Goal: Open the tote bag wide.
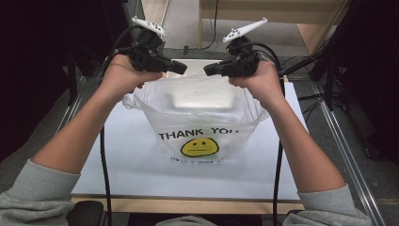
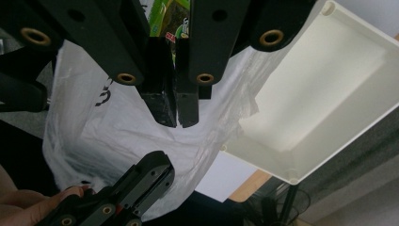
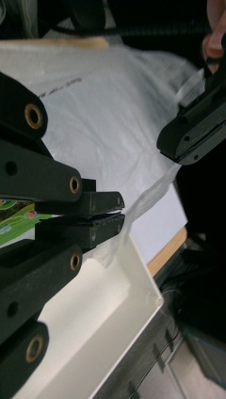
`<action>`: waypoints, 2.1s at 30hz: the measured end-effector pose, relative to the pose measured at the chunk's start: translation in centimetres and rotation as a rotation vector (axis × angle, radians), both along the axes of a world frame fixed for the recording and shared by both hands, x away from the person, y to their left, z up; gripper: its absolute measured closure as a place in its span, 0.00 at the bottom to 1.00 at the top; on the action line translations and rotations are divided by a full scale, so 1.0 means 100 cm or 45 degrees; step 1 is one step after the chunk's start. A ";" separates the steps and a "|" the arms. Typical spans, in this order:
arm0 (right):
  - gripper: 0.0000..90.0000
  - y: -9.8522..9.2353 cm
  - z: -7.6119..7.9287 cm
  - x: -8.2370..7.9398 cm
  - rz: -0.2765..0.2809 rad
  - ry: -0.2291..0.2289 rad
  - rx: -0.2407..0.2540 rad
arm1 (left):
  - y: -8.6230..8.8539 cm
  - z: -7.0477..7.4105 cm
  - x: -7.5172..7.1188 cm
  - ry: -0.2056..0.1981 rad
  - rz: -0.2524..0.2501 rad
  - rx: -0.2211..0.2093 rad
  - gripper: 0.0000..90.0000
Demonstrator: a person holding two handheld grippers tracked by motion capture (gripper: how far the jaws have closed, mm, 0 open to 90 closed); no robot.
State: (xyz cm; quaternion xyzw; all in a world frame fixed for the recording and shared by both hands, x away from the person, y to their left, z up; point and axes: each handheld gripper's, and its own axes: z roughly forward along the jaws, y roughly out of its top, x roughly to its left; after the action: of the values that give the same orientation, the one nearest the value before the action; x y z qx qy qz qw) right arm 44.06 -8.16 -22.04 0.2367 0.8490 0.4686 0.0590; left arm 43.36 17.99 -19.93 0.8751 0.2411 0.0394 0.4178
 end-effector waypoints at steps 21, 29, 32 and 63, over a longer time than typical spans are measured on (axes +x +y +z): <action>0.98 0.004 -0.059 0.001 -0.060 0.051 -0.099 | -0.010 -0.084 0.005 0.127 0.029 0.044 0.96; 0.98 -0.002 -0.077 0.002 -0.080 0.077 -0.111 | -0.002 -0.105 0.004 0.157 0.065 0.036 0.96; 0.98 -0.004 -0.084 0.002 -0.085 0.087 -0.105 | 0.000 -0.112 0.004 0.165 0.073 0.039 0.96; 0.98 -0.012 -0.148 -0.001 -0.153 0.177 -0.121 | 0.011 -0.171 -0.001 0.231 0.153 -0.012 0.96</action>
State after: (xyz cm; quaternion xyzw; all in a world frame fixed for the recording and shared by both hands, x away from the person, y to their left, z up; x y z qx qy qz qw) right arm 43.94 -9.38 -36.87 0.3160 0.8566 0.4060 0.0392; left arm 43.24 19.07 -37.05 0.8570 0.3300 -0.0163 0.3954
